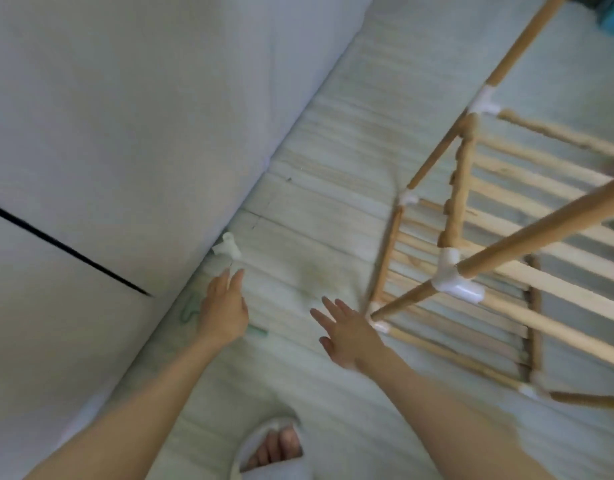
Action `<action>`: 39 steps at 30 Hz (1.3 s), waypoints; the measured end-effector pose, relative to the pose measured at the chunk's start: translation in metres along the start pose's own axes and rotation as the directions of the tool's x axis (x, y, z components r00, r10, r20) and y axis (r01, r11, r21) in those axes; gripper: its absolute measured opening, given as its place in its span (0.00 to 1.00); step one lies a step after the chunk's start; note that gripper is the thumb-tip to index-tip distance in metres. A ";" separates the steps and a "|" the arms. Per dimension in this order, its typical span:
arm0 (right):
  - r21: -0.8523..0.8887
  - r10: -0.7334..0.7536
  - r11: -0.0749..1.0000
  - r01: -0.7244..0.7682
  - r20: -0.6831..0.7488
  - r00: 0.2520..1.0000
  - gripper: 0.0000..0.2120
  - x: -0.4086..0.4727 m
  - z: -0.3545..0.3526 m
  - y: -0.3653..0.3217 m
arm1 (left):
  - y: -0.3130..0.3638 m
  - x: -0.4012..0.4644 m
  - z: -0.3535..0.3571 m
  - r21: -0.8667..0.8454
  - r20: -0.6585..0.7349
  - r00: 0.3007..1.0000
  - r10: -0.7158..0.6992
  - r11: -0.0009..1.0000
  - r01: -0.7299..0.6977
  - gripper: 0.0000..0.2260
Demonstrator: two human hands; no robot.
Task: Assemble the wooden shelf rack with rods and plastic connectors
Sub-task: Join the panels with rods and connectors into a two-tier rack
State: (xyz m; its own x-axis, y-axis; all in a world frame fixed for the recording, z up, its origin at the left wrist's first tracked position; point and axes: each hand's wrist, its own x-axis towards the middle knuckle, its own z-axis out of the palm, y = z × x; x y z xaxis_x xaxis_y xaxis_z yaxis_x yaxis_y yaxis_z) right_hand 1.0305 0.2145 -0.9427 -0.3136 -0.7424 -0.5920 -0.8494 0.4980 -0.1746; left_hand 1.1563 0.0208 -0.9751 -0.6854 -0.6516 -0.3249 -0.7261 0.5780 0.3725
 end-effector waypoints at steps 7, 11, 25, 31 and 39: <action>0.129 0.034 0.990 -0.058 0.177 0.984 0.28 0.010 0.041 0.019 | -0.007 0.076 -0.013 0.271 -0.062 0.991 0.121 0.957 -0.100 0.32; 0.168 0.006 0.985 -0.043 0.212 0.977 0.26 0.012 0.039 0.025 | -0.004 0.093 -0.011 0.151 -0.050 0.994 0.092 0.985 -0.084 0.20; 0.609 0.167 0.778 -0.155 0.038 0.985 0.17 -0.071 -0.068 -0.013 | 0.094 -0.037 -0.079 -0.763 0.182 0.972 0.147 0.645 0.046 0.10; 0.621 0.200 0.780 0.081 -0.369 0.908 0.20 -0.181 -0.146 -0.015 | 0.176 -0.115 -0.158 -0.786 0.208 0.921 0.330 0.617 -0.043 0.08; 0.742 0.296 0.523 0.420 -0.620 0.727 0.11 -0.336 -0.198 0.012 | 0.298 -0.211 -0.230 -0.812 -0.049 0.864 0.501 0.484 -0.327 0.05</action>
State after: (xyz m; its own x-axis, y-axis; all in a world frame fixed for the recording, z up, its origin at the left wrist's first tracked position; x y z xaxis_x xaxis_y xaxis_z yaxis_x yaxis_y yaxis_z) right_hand 1.0416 0.3813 -0.5897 -0.7422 -0.6702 0.0062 -0.2611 0.2806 -0.9236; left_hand 1.0966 0.2175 -0.5958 -0.9534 -0.2971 -0.0514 -0.0828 0.0939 0.9921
